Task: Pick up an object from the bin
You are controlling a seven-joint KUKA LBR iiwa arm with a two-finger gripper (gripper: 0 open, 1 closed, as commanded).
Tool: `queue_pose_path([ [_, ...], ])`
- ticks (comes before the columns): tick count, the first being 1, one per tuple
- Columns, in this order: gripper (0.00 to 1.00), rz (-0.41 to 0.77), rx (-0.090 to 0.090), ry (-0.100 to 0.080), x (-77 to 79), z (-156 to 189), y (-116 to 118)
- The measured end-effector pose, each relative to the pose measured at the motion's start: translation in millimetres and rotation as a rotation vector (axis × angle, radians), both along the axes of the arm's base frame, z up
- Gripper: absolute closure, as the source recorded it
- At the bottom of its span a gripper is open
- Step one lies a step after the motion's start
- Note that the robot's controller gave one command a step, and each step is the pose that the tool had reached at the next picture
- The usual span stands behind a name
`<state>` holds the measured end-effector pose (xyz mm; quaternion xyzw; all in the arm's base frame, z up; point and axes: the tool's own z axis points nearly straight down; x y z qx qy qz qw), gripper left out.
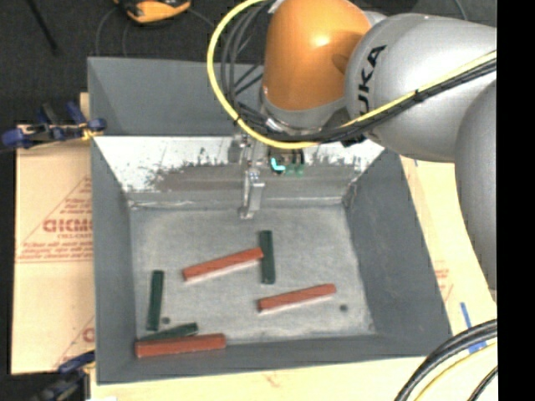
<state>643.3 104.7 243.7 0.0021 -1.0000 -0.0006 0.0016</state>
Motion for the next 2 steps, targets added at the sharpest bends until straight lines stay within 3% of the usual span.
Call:
queue_pose_path([
  [1, 0.0, -0.002, 0.001, -0.008, 1.5, 5.0, -0.4],
  [2, 0.0, 0.006, 0.002, -0.014, -2.9, -47.9, 0.6],
])
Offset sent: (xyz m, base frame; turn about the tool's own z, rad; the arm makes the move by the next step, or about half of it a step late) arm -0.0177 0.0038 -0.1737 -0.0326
